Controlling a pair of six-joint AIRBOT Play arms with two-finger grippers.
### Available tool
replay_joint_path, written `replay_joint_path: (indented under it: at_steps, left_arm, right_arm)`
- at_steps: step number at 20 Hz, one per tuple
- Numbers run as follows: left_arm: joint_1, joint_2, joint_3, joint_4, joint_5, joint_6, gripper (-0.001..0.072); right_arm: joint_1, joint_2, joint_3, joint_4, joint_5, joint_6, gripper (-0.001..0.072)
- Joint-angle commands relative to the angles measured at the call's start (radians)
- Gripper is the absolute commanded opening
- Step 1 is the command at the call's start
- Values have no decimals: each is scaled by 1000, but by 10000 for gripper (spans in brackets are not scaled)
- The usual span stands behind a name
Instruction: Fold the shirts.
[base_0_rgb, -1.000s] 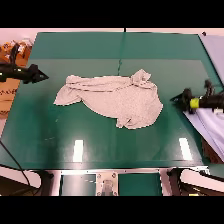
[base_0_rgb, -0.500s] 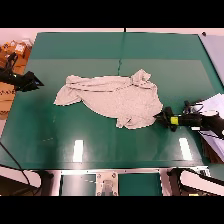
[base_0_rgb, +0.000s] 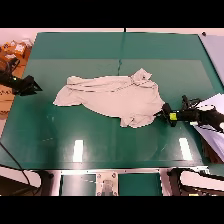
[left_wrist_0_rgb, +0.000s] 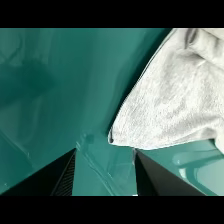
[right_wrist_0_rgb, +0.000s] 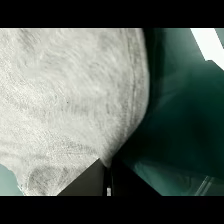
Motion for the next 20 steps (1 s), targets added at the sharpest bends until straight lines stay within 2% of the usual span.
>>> replay_joint_path:
  at_steps: [1, 7, 11, 12, 15, 16, 17, 18, 19, 20]
  left_arm:
    - [-3, 0, -85, -66, 15, -35, 438]
    - [-85, -5, -299, -92, 281, -10, 438]
    - [-147, -15, -302, -154, 233, 48, 438]
    - [-151, -15, -302, -156, 220, 64, 407]
    - [-151, -15, -301, -166, 238, 70, 401]
    - [-151, -15, -301, -166, 253, 72, 235]
    - [-151, -15, -301, -166, 272, 82, 121]
    - [-151, -15, -301, -166, 294, 84, 117]
    - [-151, -15, -301, -165, 306, 85, 32]
    - [-151, -14, -301, -159, 311, 87, 20]
  right_arm:
    - [-32, 4, 27, -10, 49, -5, 13]
    - [-16, 3, 27, -2, 57, -14, 12]
    - [-16, 3, 27, -2, 57, -21, 13]
    - [-16, 3, 27, -2, 57, -25, 13]
    - [-16, 3, 27, -2, 57, -27, 13]
    - [-16, 3, 27, -3, 57, -27, 13]
    - [-16, 3, 27, -3, 57, -27, 13]
    - [-16, 3, 27, -2, 58, -26, 13]
    - [-16, 3, 27, -2, 60, -23, 14]
    - [-16, 3, 27, -2, 61, -23, 16]
